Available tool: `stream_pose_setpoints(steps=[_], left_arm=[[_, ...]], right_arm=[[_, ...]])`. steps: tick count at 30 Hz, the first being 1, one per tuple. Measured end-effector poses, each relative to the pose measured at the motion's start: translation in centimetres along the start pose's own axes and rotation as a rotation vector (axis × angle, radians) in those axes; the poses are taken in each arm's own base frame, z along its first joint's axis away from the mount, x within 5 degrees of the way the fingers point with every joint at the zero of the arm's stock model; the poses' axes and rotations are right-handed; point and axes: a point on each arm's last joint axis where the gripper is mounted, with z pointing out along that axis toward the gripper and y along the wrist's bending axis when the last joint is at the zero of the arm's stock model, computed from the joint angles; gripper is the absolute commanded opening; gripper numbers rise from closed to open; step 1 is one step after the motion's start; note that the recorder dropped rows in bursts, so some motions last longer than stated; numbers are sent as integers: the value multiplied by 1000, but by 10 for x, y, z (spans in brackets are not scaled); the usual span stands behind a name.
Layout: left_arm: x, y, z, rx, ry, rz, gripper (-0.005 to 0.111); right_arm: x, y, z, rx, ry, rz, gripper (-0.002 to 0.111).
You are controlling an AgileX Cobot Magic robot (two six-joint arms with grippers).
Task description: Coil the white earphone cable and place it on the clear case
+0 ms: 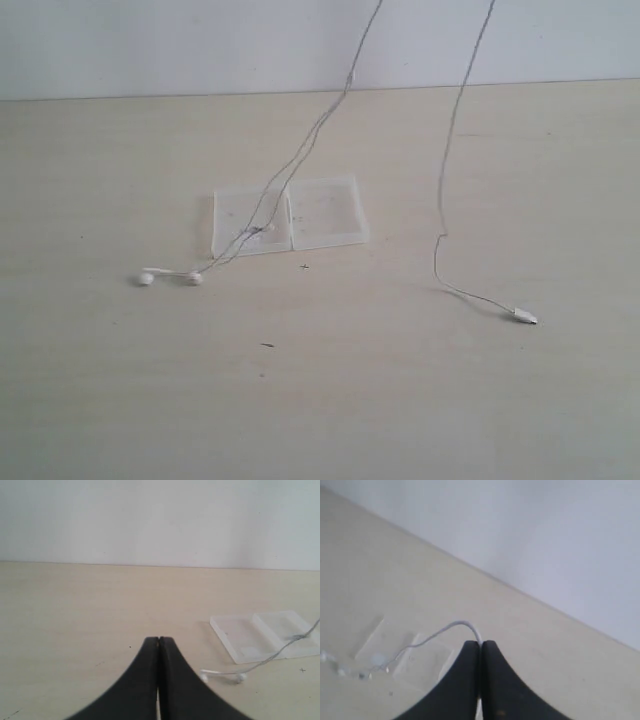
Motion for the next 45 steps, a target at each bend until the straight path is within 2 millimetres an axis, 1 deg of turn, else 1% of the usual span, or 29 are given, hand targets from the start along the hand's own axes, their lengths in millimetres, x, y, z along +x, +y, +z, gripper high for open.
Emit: stream_pose_setpoints(steps=[1, 2, 3, 5, 7, 10, 11, 15, 19, 26, 30, 34, 37, 42, 45], left_arm=[[0, 0, 0, 0, 0, 0, 0], [0, 0, 0, 0, 0, 0, 0], [0, 0, 0, 0, 0, 0, 0], [0, 0, 0, 2, 0, -16, 0], [0, -1, 0, 6, -2, -60, 0], [-3, -1, 0, 17, -29, -197, 0], [-4, -1, 0, 21, -38, -263, 0], [-5, -2, 0, 29, -51, -432, 0], [-6, -2, 0, 31, -57, -495, 0], [-9, 0, 0, 24, -97, -512, 0], [-10, 1, -1, 21, -114, -516, 0], [-10, 1, -1, 21, -115, -518, 0], [-11, 1, -1, 20, -117, -518, 0], [-12, 2, -1, 17, -132, -518, 0], [-12, 2, -1, 17, -132, -516, 0]], right_arm=[[-3, -1, -8, 13, -46, 9, 0], [-7, -3, -20, 23, -131, 29, 0], [-11, -3, -28, 20, -192, 40, 0], [-16, -2, -35, 0, -268, 70, 0], [-20, 1, -36, -29, -306, 91, 0], [-23, 2, -37, -49, -341, 110, 0], [-23, 2, -37, -50, -343, 99, 0], [-23, 4, -38, -64, -349, 84, 0], [-26, 7, -40, -107, -385, 92, 0], [-32, 7, -42, -107, -457, 71, 0], [-25, 9, -36, -107, -552, 61, 0], [-6, 9, -36, -92, -644, 89, 0], [9, 10, -25, -91, -622, 101, 0], [30, 14, 3, -96, -520, 105, 0], [31, 14, 5, -92, -517, 92, 0]])
